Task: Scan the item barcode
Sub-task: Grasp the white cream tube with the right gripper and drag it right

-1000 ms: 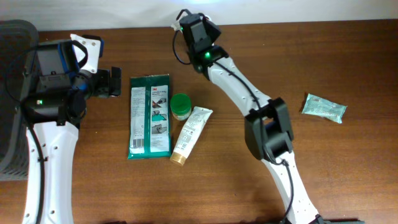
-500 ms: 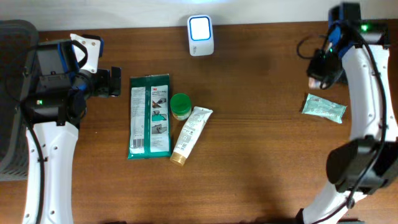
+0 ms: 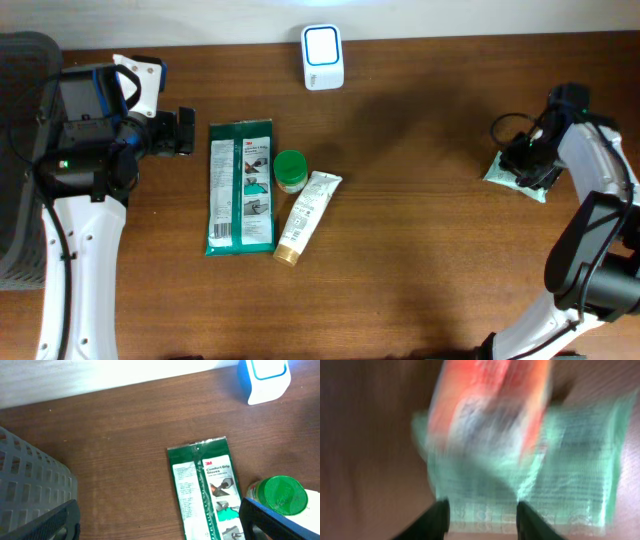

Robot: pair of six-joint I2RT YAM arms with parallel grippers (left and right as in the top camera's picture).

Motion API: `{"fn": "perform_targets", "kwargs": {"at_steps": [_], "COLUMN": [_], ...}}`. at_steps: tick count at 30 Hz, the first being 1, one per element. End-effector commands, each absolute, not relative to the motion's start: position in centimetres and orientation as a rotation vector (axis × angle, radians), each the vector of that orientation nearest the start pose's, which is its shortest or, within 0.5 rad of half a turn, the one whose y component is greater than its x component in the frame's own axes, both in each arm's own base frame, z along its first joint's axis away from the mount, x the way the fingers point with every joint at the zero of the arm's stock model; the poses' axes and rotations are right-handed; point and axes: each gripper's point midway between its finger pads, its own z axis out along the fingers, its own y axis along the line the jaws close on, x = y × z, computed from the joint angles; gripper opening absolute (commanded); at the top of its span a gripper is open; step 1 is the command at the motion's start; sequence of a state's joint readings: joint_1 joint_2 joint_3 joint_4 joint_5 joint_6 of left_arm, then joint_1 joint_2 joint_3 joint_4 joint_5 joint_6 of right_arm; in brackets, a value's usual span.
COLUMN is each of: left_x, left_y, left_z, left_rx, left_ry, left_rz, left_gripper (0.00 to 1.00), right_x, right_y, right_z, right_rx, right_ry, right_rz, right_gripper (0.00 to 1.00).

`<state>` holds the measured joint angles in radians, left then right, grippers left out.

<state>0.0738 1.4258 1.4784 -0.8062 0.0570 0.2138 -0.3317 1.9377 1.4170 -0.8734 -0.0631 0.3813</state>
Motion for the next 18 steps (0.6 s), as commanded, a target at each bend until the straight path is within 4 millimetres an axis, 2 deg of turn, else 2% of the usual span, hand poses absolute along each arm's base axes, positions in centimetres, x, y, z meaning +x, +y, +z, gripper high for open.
{"fn": "perform_targets", "kwargs": {"at_steps": [1,3,5,6,7,8,9,10,11,13,15,16,18], "left_x": [40.2,40.2,40.2,40.2,40.2,40.2,40.2,40.2,40.2,40.2,40.2,40.2,40.2], "left_y": [1.7,1.7,1.7,1.7,1.7,1.7,1.7,1.7,1.7,1.7,1.7,1.7,1.7], "left_z": [28.9,28.9,28.9,28.9,28.9,28.9,28.9,28.9,28.9,28.9,28.9,28.9,28.9], "left_rx": [0.208,0.209,0.209,0.209,0.209,0.209,0.209,0.209,0.209,0.209,0.209,0.209,0.209], "left_ry": [2.287,2.287,2.287,2.287,2.287,2.287,2.287,2.287,2.287,2.287,2.287,2.287,2.287], "left_rz": [0.07,0.07,0.07,0.07,0.07,0.07,0.07,0.07,0.07,0.07,0.07,0.07,0.07], "left_gripper": [0.99,0.99,0.99,0.99,0.99,0.99,0.99,0.99,0.99,0.99,0.99,0.99,0.99], "right_x": [39.9,39.4,38.9,38.5,38.1,37.2,36.4,35.0,34.3,32.4,32.5,33.3,35.5], "right_y": [-8.1,-6.2,-1.4,1.8,4.0,7.1,9.1,12.6,14.2,18.7,21.7,23.4,25.2], "right_z": [12.9,13.8,13.6,13.2,12.7,11.8,11.3,10.2,9.6,7.7,6.2,5.7,5.4], "right_rx": [0.732,0.687,0.573,0.477,0.407,0.306,0.239,0.124,0.07,0.004,0.033,-0.009,-0.099], "right_ry": [2.799,2.849,2.921,2.962,2.997,3.051,3.085,3.122,3.136,3.151,3.1,3.025,2.873], "right_rz": [0.344,0.363,0.484,0.536,0.558,0.587,0.606,0.661,0.677,0.734,0.764,0.796,0.798], "right_gripper": [0.42,0.45,0.52,0.73,0.79,0.81,0.82,0.82,0.82,0.82,0.82,0.82,0.78]}}
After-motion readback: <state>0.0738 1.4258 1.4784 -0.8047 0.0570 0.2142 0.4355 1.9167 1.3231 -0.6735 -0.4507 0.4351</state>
